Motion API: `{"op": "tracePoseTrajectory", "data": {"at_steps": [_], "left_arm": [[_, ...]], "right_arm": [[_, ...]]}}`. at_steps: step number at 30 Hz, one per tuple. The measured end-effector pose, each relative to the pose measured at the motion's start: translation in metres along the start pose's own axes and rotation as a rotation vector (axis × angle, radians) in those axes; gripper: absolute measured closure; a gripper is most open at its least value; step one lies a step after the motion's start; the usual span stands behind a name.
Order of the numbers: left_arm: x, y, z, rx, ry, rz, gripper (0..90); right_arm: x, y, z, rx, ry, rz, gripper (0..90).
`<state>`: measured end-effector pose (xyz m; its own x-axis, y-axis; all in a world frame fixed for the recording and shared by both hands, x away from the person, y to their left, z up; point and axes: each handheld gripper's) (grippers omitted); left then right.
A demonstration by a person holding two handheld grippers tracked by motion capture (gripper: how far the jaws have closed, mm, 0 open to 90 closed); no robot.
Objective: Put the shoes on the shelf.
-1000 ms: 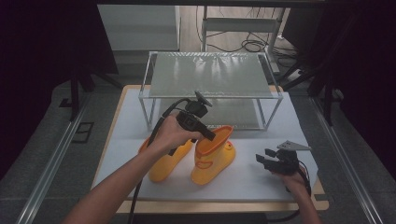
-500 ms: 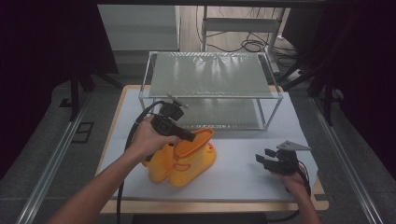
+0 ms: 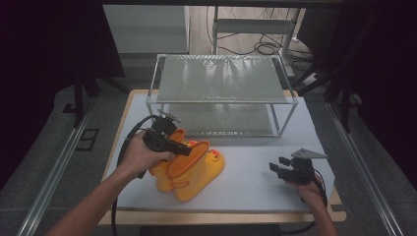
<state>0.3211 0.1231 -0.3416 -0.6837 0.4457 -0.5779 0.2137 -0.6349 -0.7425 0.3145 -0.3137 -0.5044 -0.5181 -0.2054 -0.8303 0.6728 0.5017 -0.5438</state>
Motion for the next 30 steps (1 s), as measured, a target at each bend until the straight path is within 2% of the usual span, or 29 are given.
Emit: {"op": "tracePoseTrajectory", "data": {"at_steps": [6, 9, 14, 21, 26, 28, 30], "left_arm": [[0.0, -0.002, 0.002, 0.002, 0.002, 0.019, 69.1], [-0.002, -0.01, 0.005, 0.009, 0.001, 0.06, 60.1], [-0.005, -0.027, 0.008, 0.021, 0.01, 0.096, 53.1], [-0.004, -0.041, 0.004, 0.019, 0.007, 0.092, 47.9], [0.001, -0.035, -0.002, 0.024, -0.009, 0.053, 45.2], [0.002, -0.034, -0.005, 0.043, -0.025, 0.065, 45.8], [0.002, -0.035, -0.007, 0.042, -0.028, 0.065, 45.7]], "right_arm": [[0.0, -0.002, 0.001, 0.0, 0.006, -0.001, 46.0], [0.0, -0.002, 0.002, 0.002, 0.008, 0.0, 46.0], [0.0, -0.003, 0.002, 0.003, 0.006, 0.004, 46.0], [0.0, -0.002, 0.002, 0.001, 0.006, -0.002, 45.9], [0.0, -0.001, 0.001, 0.003, 0.005, -0.006, 45.9], [0.0, -0.001, 0.002, 0.004, 0.004, -0.005, 45.9], [0.0, -0.001, 0.002, 0.005, 0.004, -0.007, 45.9]]}}
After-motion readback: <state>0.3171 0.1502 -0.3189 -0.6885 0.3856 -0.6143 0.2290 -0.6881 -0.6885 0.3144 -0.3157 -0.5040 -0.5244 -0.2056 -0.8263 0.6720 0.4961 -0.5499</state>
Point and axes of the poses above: each handheld gripper's, and its own axes: y roughly forward along the jaws, x roughly out of its underside, z roughly to its right, and after that the axes turned 4 degrees about z, right-handed
